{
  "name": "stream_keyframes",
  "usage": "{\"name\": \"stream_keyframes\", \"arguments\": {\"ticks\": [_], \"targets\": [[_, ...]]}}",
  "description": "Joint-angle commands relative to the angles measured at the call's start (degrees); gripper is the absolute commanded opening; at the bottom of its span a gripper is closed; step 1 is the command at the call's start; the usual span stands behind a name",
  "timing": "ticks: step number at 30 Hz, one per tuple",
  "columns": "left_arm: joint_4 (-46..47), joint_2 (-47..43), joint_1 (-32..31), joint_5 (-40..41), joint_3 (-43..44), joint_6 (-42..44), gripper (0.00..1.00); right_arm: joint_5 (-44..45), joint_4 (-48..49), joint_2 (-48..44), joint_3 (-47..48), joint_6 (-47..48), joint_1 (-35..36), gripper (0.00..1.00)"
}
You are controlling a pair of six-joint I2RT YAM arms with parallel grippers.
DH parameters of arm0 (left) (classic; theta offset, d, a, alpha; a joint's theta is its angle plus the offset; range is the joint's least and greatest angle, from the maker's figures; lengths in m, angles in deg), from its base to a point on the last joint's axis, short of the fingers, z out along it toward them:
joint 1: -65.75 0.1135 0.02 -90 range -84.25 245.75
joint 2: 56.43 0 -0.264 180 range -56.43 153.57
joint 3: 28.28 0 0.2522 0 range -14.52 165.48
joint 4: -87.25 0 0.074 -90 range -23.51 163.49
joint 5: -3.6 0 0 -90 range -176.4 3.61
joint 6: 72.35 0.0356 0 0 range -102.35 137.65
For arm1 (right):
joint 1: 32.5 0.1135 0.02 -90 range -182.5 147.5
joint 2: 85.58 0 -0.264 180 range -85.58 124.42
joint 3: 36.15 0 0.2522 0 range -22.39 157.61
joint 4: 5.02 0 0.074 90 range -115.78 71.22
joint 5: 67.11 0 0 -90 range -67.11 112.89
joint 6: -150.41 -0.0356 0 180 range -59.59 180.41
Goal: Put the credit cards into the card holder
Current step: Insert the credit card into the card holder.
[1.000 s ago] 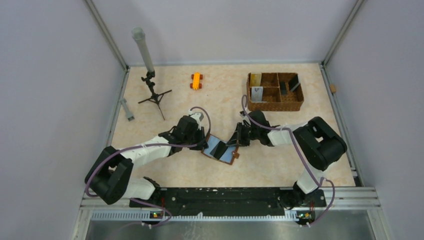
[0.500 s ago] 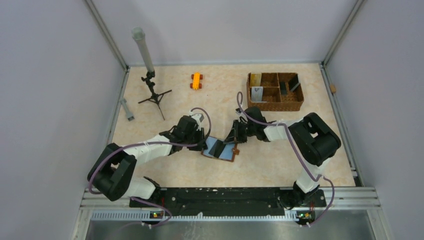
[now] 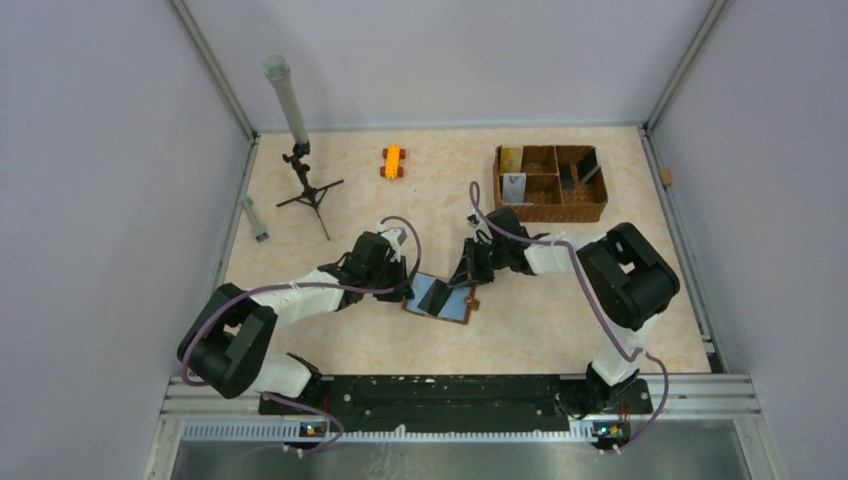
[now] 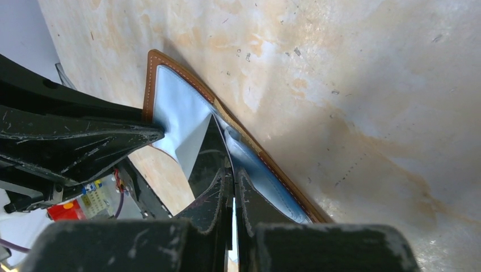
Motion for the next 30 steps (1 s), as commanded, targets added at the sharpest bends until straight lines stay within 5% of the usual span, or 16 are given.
{"name": "stream_keyframes", "arguments": {"ticks": [1,22,30], "targets": [[5.0,0.0,-0.1,-3.6,-0.6,1.2,0.17,4.5,-7.3,1.2,0.8,3.2,0.8,0.00],[9.3,-0.7,0.4,-7.3,-3.0,2.4,0.18,3.6,-8.8,3.2,2.8,4.5,0.7,0.00],[10.2,-0.4,0.4,-7.1,-3.8,3.3,0.00,4.1,-10.1,4.3,4.2,5.5,0.7,0.00]]}}
